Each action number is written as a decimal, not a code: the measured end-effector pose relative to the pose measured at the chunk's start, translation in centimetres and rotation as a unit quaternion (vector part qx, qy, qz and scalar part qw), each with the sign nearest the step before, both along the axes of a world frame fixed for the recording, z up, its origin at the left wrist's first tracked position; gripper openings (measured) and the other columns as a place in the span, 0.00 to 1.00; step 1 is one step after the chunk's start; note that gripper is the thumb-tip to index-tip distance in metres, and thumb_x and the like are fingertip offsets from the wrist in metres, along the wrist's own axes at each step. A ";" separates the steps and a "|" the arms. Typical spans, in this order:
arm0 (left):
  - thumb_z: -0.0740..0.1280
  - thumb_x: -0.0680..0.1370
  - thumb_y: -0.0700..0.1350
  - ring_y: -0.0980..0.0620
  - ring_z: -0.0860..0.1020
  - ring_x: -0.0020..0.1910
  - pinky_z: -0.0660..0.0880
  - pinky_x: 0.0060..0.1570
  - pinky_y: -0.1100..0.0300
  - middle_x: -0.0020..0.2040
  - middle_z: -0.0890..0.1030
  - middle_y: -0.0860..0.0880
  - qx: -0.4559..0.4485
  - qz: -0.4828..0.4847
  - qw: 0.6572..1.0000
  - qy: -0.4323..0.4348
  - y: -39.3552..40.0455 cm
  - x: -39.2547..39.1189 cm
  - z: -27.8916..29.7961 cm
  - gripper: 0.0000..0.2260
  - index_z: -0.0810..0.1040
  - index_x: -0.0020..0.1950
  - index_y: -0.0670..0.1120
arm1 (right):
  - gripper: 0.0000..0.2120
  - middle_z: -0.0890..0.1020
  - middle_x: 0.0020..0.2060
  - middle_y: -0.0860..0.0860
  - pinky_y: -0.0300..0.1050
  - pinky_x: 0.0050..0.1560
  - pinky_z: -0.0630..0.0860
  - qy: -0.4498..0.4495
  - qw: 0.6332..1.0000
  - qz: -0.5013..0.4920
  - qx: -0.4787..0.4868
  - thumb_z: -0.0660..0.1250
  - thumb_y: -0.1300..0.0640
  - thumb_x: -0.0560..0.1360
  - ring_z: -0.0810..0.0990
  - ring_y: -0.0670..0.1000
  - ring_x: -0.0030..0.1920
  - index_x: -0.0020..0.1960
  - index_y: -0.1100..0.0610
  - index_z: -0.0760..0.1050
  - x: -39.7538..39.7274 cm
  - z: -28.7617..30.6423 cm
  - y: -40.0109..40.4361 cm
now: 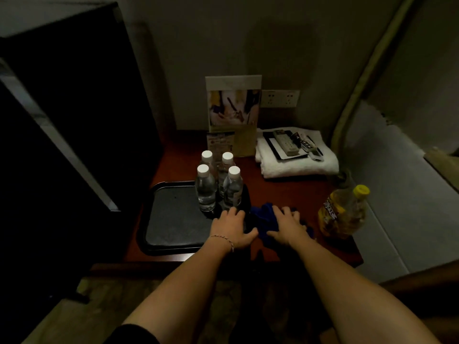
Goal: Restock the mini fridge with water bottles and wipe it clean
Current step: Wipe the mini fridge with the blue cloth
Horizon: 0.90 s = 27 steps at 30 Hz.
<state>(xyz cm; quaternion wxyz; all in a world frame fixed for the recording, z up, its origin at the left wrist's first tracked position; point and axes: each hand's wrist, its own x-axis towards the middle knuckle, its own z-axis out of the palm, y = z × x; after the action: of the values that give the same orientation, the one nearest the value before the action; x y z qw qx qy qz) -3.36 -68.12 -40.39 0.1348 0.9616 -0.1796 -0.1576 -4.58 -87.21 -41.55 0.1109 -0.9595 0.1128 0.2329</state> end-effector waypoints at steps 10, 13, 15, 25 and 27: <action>0.58 0.75 0.68 0.44 0.70 0.63 0.72 0.58 0.47 0.64 0.70 0.46 0.017 0.041 0.999 0.008 2.6 -2.4 2.1 0.29 0.69 0.67 0.48 | 0.20 0.66 0.65 0.57 0.55 0.58 0.73 -0.066 0.998 0.000 0.003 0.63 0.55 0.79 0.65 0.60 0.67 0.69 0.54 0.63 -1.9 3.8 0.3; 0.57 0.75 0.68 0.45 0.70 0.64 0.73 0.58 0.46 0.65 0.70 0.47 0.013 0.045 0.999 -0.004 4.6 -3.4 4.4 0.30 0.69 0.69 0.49 | 0.20 0.66 0.65 0.57 0.56 0.58 0.72 -0.083 0.997 -0.004 0.000 0.62 0.56 0.79 0.65 0.61 0.67 0.69 0.54 0.63 -3.9 6.6 1.5; 0.57 0.75 0.68 0.45 0.70 0.65 0.73 0.59 0.45 0.66 0.70 0.47 0.013 0.043 0.999 -0.016 6.4 -4.3 5.9 0.31 0.68 0.70 0.49 | 0.21 0.65 0.66 0.57 0.57 0.58 0.72 -0.094 0.995 -0.014 0.000 0.62 0.56 0.79 0.64 0.61 0.67 0.70 0.53 0.62 -5.6 8.6 2.5; 0.55 0.74 0.70 0.45 0.66 0.67 0.68 0.61 0.43 0.68 0.68 0.48 0.059 0.114 0.981 -0.142 22.0 -12.3 16.1 0.32 0.68 0.70 0.51 | 0.23 0.67 0.65 0.56 0.56 0.61 0.71 -0.205 0.977 -0.063 0.005 0.65 0.55 0.77 0.67 0.60 0.66 0.70 0.51 0.64 -14.4 20.8 14.6; 0.55 0.74 0.70 0.45 0.66 0.67 0.66 0.62 0.42 0.68 0.68 0.47 0.061 0.125 0.976 -0.169 26.0 -14.0 18.3 0.32 0.68 0.70 0.51 | 0.22 0.69 0.64 0.57 0.56 0.61 0.71 -0.246 0.967 -0.061 0.028 0.65 0.55 0.77 0.68 0.60 0.65 0.69 0.53 0.65 -15.3 22.9 18.1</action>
<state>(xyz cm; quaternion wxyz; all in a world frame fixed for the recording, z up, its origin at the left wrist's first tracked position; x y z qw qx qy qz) -17.40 -42.15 -22.11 0.0619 0.9957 -0.0678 0.0149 -19.85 -69.13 -18.61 0.1763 -0.9750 0.1343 -0.0144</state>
